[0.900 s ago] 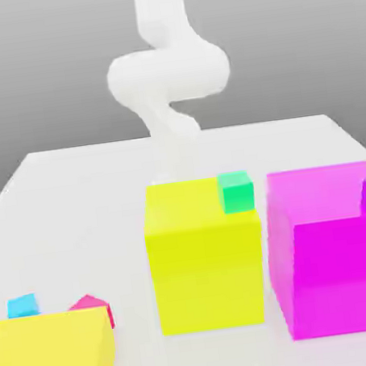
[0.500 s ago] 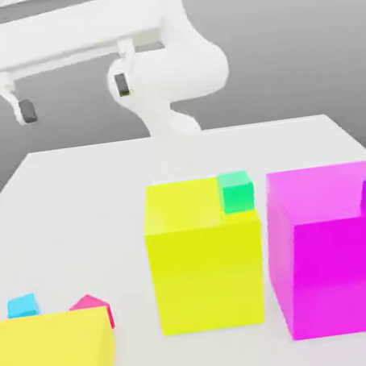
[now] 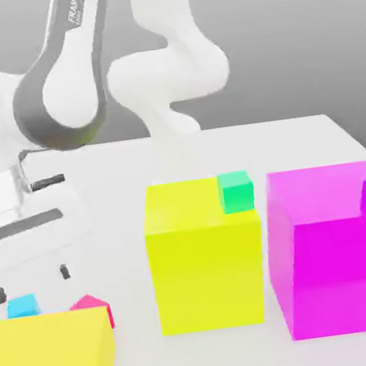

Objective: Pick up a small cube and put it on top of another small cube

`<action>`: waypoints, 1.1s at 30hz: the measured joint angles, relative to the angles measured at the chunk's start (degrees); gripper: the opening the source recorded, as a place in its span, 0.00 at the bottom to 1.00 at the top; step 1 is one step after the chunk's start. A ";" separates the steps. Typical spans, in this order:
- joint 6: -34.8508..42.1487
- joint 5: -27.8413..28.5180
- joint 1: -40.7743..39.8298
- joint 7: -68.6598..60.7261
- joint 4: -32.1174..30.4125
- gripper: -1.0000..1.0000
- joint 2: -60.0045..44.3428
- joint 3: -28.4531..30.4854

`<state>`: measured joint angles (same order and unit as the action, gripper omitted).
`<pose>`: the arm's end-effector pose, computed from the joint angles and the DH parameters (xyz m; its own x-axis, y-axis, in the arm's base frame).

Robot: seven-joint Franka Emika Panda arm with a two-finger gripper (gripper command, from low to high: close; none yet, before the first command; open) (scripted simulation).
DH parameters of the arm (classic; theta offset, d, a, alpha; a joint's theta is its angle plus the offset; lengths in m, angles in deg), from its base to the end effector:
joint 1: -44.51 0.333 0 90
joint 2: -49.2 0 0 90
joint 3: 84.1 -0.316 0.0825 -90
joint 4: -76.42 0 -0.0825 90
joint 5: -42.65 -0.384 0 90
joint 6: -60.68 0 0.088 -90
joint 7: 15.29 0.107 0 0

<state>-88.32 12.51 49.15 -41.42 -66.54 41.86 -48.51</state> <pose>0.3950 -0.2543 0.2450 0.8575 -0.5108 0.0616 -0.4930 -0.8500 -0.1859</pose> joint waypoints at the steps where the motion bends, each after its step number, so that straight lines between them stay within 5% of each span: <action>1: -0.91 0.04 -0.81 -1.69 -0.48 0.50 -1.34 0.22; 7: -7.24 3.26 -4.90 -9.17 -3.41 0.50 -7.85 3.22; 14: -13.68 -9.06 -15.38 -19.64 -0.40 0.50 -17.94 -8.99; 15: -14.27 -10.36 -16.46 -20.65 -0.06 0.00 -18.89 -10.32; 21: -14.43 -11.01 -17.00 -21.16 0.11 0.00 -19.35 -10.97; 33: -6.30 8.63 -2.89 -3.14 -4.85 0.00 -5.74 5.12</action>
<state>-94.61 21.14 46.26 -44.56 -71.39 36.12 -43.40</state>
